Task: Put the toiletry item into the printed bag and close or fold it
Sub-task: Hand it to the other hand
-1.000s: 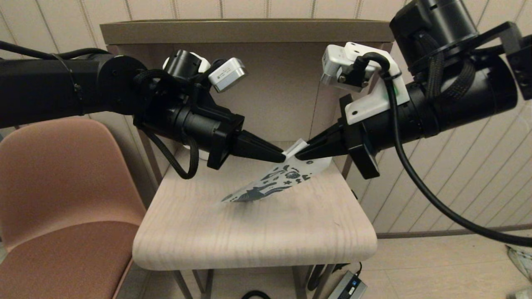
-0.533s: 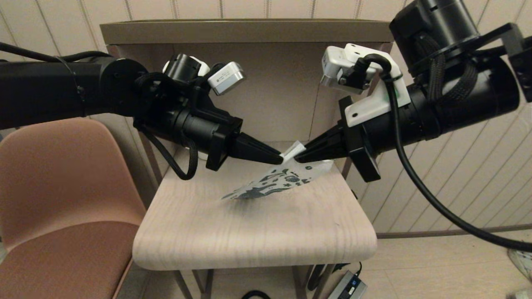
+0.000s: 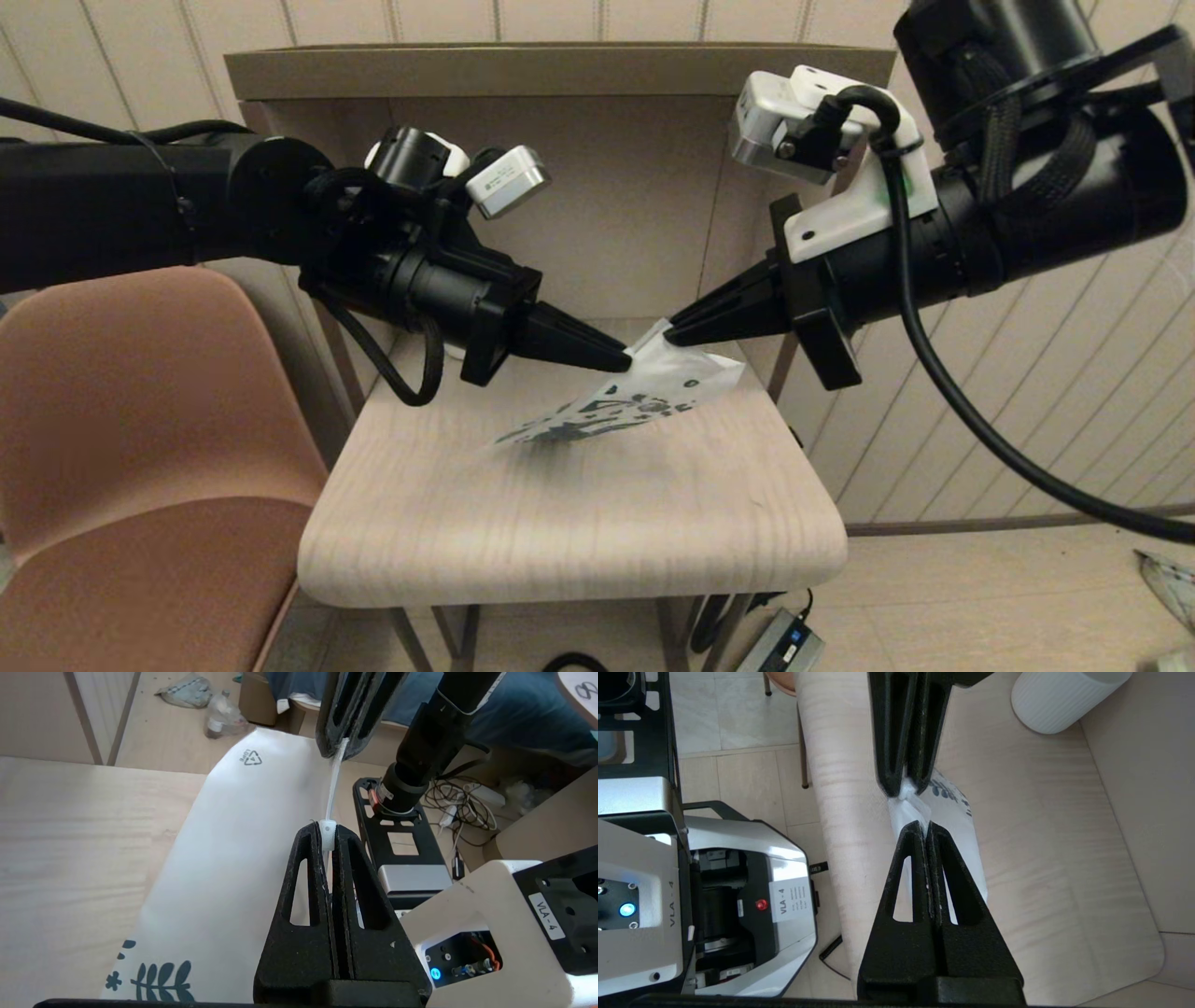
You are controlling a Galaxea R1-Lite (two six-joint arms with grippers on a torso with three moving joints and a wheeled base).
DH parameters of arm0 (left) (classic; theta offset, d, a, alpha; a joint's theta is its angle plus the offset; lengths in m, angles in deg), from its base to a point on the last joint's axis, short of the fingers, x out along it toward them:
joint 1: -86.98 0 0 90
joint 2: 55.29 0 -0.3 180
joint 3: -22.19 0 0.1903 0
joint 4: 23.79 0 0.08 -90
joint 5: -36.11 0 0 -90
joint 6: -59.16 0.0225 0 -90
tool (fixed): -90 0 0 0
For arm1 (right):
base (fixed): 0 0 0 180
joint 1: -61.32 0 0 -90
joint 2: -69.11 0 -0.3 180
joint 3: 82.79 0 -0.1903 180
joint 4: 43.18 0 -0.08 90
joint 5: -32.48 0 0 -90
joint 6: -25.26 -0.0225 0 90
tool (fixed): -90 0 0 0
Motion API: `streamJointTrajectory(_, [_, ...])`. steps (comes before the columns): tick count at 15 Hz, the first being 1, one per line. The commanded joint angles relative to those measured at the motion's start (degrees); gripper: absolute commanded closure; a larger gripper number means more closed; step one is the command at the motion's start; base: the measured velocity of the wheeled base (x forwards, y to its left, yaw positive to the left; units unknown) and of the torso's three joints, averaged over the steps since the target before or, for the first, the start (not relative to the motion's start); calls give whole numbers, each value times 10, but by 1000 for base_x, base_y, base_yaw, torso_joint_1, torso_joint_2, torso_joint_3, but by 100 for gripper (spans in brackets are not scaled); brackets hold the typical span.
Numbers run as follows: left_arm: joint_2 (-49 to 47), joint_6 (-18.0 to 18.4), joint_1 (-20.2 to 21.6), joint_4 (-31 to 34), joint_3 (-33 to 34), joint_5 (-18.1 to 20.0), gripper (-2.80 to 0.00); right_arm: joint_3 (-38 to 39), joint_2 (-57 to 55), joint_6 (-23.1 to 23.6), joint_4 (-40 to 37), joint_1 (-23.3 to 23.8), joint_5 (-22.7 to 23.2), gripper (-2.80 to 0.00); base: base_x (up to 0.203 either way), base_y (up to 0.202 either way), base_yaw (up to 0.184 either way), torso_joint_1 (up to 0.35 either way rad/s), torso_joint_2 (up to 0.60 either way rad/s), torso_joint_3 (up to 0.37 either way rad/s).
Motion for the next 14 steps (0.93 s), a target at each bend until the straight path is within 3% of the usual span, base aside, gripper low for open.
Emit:
streamJointTrajectory(1, [1, 1, 0, 2, -5, 4, 0, 12, 0, 0, -3, -3, 2, 0, 0, 0, 0, 0, 0, 0])
streamJointTrajectory(7, [24, -21, 0, 22, -9, 7, 0, 19, 13, -2, -2, 6, 4, 0, 0, 0, 0, 0, 0, 0])
streamJointTrajectory(10, [48, -99, 0, 11, -11, 1, 0, 24, 15, -9, 0, 28, 15, 0, 0, 0, 0, 0, 0, 0])
streamJointTrajectory(14, [72, -211, -1, -48, -12, -38, 0, 25, 25, -63, 7, 34, 17, 0, 0, 0, 0, 0, 0, 0])
